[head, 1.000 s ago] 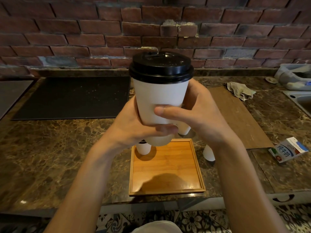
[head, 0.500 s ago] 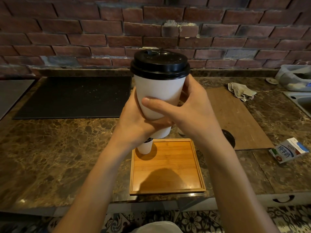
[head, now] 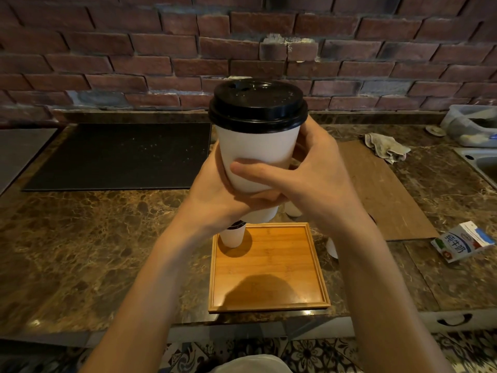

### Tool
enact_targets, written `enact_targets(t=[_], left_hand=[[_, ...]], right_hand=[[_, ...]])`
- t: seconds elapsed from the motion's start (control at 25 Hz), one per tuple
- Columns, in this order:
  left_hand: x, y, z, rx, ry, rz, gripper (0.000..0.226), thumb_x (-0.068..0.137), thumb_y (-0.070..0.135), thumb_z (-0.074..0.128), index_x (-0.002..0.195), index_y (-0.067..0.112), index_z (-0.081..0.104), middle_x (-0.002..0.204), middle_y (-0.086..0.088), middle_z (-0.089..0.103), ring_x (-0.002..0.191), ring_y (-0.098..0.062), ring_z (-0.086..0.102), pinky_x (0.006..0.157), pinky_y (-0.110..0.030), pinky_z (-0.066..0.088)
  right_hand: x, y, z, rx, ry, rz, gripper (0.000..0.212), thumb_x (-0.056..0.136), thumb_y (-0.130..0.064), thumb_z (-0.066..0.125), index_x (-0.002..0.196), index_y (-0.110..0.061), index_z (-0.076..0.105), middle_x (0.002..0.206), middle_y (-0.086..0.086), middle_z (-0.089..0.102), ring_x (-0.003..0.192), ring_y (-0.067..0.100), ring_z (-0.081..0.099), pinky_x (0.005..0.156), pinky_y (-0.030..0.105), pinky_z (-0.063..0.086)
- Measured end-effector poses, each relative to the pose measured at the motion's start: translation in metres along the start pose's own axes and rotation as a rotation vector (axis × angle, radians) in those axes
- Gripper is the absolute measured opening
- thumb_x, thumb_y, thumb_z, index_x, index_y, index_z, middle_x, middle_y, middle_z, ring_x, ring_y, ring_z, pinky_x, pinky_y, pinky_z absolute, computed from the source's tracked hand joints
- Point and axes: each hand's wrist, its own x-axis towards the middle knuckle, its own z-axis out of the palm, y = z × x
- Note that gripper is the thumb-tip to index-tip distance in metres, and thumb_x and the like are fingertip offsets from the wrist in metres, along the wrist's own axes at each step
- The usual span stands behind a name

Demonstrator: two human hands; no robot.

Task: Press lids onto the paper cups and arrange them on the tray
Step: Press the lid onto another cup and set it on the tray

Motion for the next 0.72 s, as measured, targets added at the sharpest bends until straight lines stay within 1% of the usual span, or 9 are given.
enact_targets(t=[0.12, 0.16, 0.28, 0.4, 0.48, 0.6, 0.72], left_hand=[[0.0, 0.002, -0.003, -0.021, -0.052, -0.011, 0.083, 0.057, 0.021, 0.083, 0.13, 0.009, 0.045, 0.119, 0.0, 0.062, 0.115, -0.016, 0.06, 0.09, -0.032, 0.053], [0.0, 0.002, -0.003, -0.028, -0.067, -0.021, 0.083, 0.057, 0.019, 0.083, 0.13, 0.007, 0.044, 0.118, -0.001, 0.062, 0.114, -0.017, 0.06, 0.089, -0.032, 0.054], [-0.002, 0.003, -0.005, -0.035, -0.098, -0.05, 0.082, 0.059, 0.02, 0.082, 0.131, 0.01, 0.044, 0.113, 0.007, 0.065, 0.109, -0.012, 0.062, 0.081, -0.021, 0.054], [-0.004, 0.004, -0.007, -0.015, -0.124, -0.062, 0.081, 0.06, 0.024, 0.082, 0.131, 0.013, 0.045, 0.116, 0.005, 0.063, 0.109, -0.012, 0.062, 0.08, -0.021, 0.054], [-0.005, 0.004, -0.006, -0.003, -0.106, -0.062, 0.076, 0.059, 0.027, 0.082, 0.127, 0.021, 0.047, 0.114, 0.01, 0.064, 0.108, -0.009, 0.062, 0.078, -0.018, 0.053], [-0.005, 0.002, -0.004, 0.007, -0.064, -0.056, 0.071, 0.057, 0.027, 0.082, 0.12, 0.03, 0.048, 0.109, 0.02, 0.065, 0.105, -0.003, 0.062, 0.076, -0.014, 0.052], [-0.004, 0.001, -0.003, 0.02, -0.033, -0.05, 0.072, 0.056, 0.025, 0.083, 0.118, 0.032, 0.048, 0.108, 0.024, 0.064, 0.106, 0.0, 0.061, 0.076, -0.011, 0.051]], right_hand=[[0.002, 0.002, -0.006, 0.075, -0.065, 0.004, 0.071, 0.065, -0.024, 0.088, 0.127, -0.02, 0.054, 0.115, -0.01, 0.067, 0.109, 0.001, 0.062, 0.084, 0.02, 0.054], [0.002, 0.003, -0.007, 0.107, -0.081, 0.01, 0.068, 0.065, -0.023, 0.087, 0.125, -0.022, 0.055, 0.113, -0.009, 0.068, 0.109, 0.002, 0.063, 0.082, 0.02, 0.054], [0.002, 0.008, -0.011, 0.165, -0.12, 0.033, 0.063, 0.065, -0.018, 0.083, 0.121, -0.025, 0.055, 0.112, -0.007, 0.069, 0.109, 0.007, 0.065, 0.081, 0.021, 0.054], [0.002, 0.012, -0.011, 0.197, -0.152, 0.061, 0.061, 0.066, -0.015, 0.081, 0.121, -0.023, 0.055, 0.11, -0.008, 0.069, 0.108, 0.008, 0.065, 0.08, 0.02, 0.054], [0.001, 0.013, -0.011, 0.212, -0.158, 0.079, 0.059, 0.066, -0.014, 0.08, 0.119, -0.023, 0.056, 0.107, -0.011, 0.07, 0.106, 0.006, 0.066, 0.078, 0.019, 0.054], [0.002, 0.012, -0.008, 0.179, -0.151, 0.086, 0.06, 0.067, -0.019, 0.081, 0.12, -0.024, 0.055, 0.109, -0.01, 0.069, 0.106, 0.005, 0.065, 0.078, 0.019, 0.054], [0.004, 0.012, -0.005, 0.128, -0.124, 0.084, 0.066, 0.066, -0.025, 0.084, 0.125, -0.02, 0.055, 0.114, -0.006, 0.068, 0.107, 0.005, 0.065, 0.081, 0.023, 0.056]])
